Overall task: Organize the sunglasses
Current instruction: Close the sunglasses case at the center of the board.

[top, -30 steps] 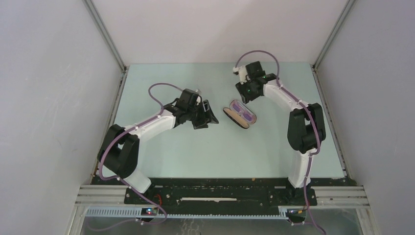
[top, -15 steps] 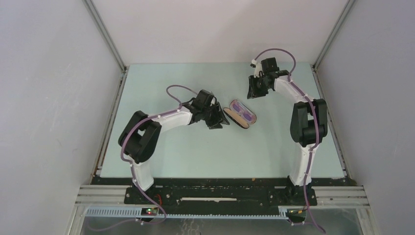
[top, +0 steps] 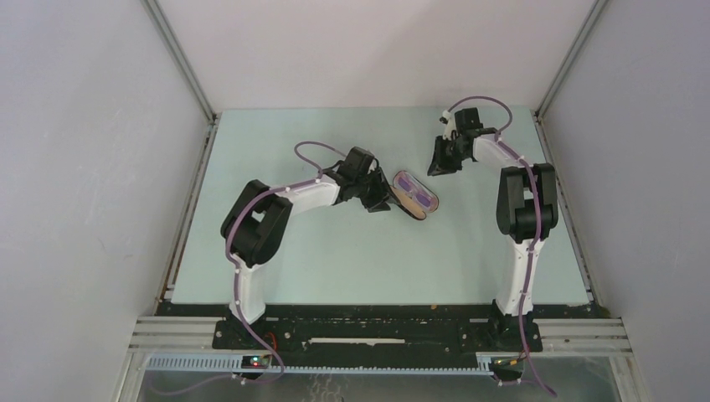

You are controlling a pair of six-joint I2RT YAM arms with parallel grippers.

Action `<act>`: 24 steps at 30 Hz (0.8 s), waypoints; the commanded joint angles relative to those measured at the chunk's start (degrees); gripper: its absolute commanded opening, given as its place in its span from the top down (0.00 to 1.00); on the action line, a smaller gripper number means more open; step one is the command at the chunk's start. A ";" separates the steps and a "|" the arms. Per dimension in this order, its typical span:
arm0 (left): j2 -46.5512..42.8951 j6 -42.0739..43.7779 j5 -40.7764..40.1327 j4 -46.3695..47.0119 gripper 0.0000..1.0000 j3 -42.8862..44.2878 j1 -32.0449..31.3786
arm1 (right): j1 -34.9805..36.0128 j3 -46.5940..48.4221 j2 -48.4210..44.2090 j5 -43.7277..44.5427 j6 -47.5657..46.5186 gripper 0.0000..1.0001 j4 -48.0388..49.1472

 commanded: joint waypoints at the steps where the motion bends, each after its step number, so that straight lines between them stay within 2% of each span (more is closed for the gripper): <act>1: 0.57 -0.74 1.55 0.99 0.55 3.68 0.07 | 0.12 -0.97 0.69 -1.53 2.52 0.75 2.03; 5: -1.47 0.75 1.56 0.46 0.53 2.65 0.10 | 0.19 -4.24 -0.78 -3.04 7.29 0.79 4.09; 16: -5.39 3.73 0.01 -0.92 0.51 -0.55 1.51 | 0.82 -16.53 -6.14 -8.28 14.97 0.78 14.19; 24: -7.21 6.11 0.48 -0.09 0.51 -2.90 2.68 | 1.39 -22.85 -10.52 -8.27 17.17 0.77 16.38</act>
